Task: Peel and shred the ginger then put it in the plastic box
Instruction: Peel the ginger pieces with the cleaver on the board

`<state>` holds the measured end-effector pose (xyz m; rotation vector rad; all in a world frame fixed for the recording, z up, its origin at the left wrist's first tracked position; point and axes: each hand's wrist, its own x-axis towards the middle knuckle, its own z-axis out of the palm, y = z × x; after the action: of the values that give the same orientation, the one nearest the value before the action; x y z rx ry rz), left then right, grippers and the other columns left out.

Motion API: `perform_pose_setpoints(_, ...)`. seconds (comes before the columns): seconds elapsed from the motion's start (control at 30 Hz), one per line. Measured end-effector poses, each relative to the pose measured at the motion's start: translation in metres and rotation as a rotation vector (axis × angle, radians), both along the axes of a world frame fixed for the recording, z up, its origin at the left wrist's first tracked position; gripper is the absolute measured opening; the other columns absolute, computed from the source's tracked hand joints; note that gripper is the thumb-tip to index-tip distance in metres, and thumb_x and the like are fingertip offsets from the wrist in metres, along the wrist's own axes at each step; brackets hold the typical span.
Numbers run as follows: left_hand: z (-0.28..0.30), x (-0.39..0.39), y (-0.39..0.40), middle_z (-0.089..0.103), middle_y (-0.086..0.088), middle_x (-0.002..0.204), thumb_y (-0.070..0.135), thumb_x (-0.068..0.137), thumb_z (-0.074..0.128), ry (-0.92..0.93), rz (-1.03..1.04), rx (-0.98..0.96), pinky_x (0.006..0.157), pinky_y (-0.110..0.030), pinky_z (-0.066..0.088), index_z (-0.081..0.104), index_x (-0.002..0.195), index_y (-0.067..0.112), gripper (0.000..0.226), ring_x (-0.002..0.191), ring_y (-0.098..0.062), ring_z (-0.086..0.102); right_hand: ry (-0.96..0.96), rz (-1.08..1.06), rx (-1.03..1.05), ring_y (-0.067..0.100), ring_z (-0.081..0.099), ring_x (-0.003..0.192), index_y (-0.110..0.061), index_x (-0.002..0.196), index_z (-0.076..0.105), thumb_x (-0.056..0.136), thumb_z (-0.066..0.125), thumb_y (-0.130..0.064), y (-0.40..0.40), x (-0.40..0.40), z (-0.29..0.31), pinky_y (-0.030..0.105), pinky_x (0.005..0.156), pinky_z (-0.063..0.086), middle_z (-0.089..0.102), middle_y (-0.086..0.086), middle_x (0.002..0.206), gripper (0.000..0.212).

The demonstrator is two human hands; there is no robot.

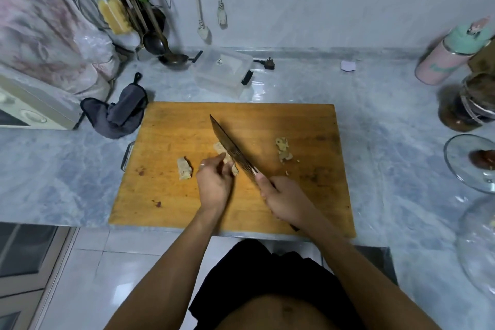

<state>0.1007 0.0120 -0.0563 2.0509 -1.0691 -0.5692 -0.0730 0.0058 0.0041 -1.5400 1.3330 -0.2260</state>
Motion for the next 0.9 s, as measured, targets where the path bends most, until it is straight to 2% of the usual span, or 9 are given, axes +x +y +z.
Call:
perform_pose_setpoints(0.07, -0.003, 0.001, 0.001, 0.059, -0.019, 0.124, 0.019, 0.096, 0.062, -0.097, -0.051, 0.042, 0.093, -0.018, 0.036, 0.068, 0.123, 0.003, 0.031, 0.11, -0.032, 0.059, -0.006, 0.016, 0.007, 0.023, 0.054, 0.058, -0.014, 0.075, 0.056, 0.102, 0.033, -0.058, -0.001, -0.002, -0.001, 0.032, 0.061, 0.042, 0.055, 0.01, 0.067, 0.057)
perform_pose_setpoints(0.17, -0.006, 0.005, 0.003, 0.053, -0.017, 0.141, 0.018, 0.099, 0.055, -0.208, -0.184, 0.049, 0.104, -0.031, 0.04, 0.063, 0.13, 0.003, 0.036, 0.126, -0.035, 0.052, 0.001, 0.032, 0.016, 0.022, 0.053, 0.058, -0.015, 0.075, 0.056, 0.101, 0.033, -0.06, -0.003, -0.005, -0.004, 0.032, 0.061, 0.041, 0.054, 0.01, 0.068, 0.056)
perform_pose_setpoints(0.27, -0.006, 0.013, 0.006, 0.051, -0.01, 0.146, 0.021, 0.096, 0.06, -0.207, -0.258, 0.058, 0.11, -0.027, 0.032, 0.058, 0.135, 0.005, 0.042, 0.135, -0.027, 0.046, 0.011, 0.037, 0.013, 0.022, 0.055, 0.059, -0.015, 0.076, 0.058, 0.1, 0.032, -0.062, -0.004, -0.007, -0.005, 0.033, 0.062, 0.044, 0.057, 0.009, 0.069, 0.058)
perform_pose_setpoints(0.43, -0.006, 0.017, 0.006, 0.052, -0.012, 0.144, 0.023, 0.096, 0.063, -0.172, -0.264, 0.033, 0.109, -0.021, 0.026, 0.061, 0.133, 0.005, 0.041, 0.136, -0.027, 0.046, 0.008, 0.045, 0.005, 0.022, 0.056, 0.059, -0.013, 0.076, 0.059, 0.1, 0.032, -0.061, -0.003, -0.003, 0.003, 0.043, 0.066, 0.054, 0.058, 0.007, 0.068, 0.06)
perform_pose_setpoints(0.6, -0.008, 0.012, 0.006, 0.051, -0.013, 0.145, 0.02, 0.098, 0.059, -0.183, -0.252, 0.037, 0.109, -0.026, 0.034, 0.063, 0.13, 0.005, 0.036, 0.135, -0.029, 0.048, 0.04, 0.054, 0.014, 0.025, 0.061, 0.062, -0.005, 0.083, 0.063, 0.101, 0.03, -0.059, -0.001, 0.002, 0.006, 0.045, 0.069, 0.055, 0.064, 0.01, 0.072, 0.067)
perform_pose_setpoints(0.7, -0.011, 0.011, 0.004, 0.049, -0.009, 0.147, 0.019, 0.098, 0.057, -0.193, -0.234, 0.067, 0.107, -0.031, 0.04, 0.062, 0.132, 0.008, 0.036, 0.135, -0.028, 0.048, 0.068, 0.081, -0.006, 0.026, 0.063, 0.069, -0.006, 0.084, 0.064, 0.103, 0.027, -0.058, -0.001, 0.005, 0.005, 0.04, 0.07, 0.052, 0.066, 0.011, 0.076, 0.067)
perform_pose_setpoints(0.8, -0.012, 0.012, 0.003, 0.048, -0.006, 0.149, 0.021, 0.098, 0.057, -0.2, -0.232, 0.083, 0.105, -0.035, 0.043, 0.06, 0.134, 0.011, 0.037, 0.135, -0.027, 0.047, 0.098, 0.117, -0.047, 0.025, 0.059, 0.073, -0.013, 0.074, 0.056, 0.104, 0.024, -0.055, -0.001, 0.009, 0.005, 0.033, 0.064, 0.04, 0.059, 0.005, 0.072, 0.061)
perform_pose_setpoints(0.9, -0.012, 0.015, 0.003, 0.048, -0.004, 0.149, 0.022, 0.098, 0.057, -0.233, -0.246, 0.079, 0.103, -0.038, 0.044, 0.061, 0.133, 0.011, 0.036, 0.135, -0.028, 0.046, 0.108, 0.126, -0.082, 0.03, 0.061, 0.085, -0.012, 0.076, 0.056, 0.106, 0.023, -0.05, 0.002, 0.011, 0.007, 0.032, 0.07, 0.038, 0.058, 0.006, 0.075, 0.059)
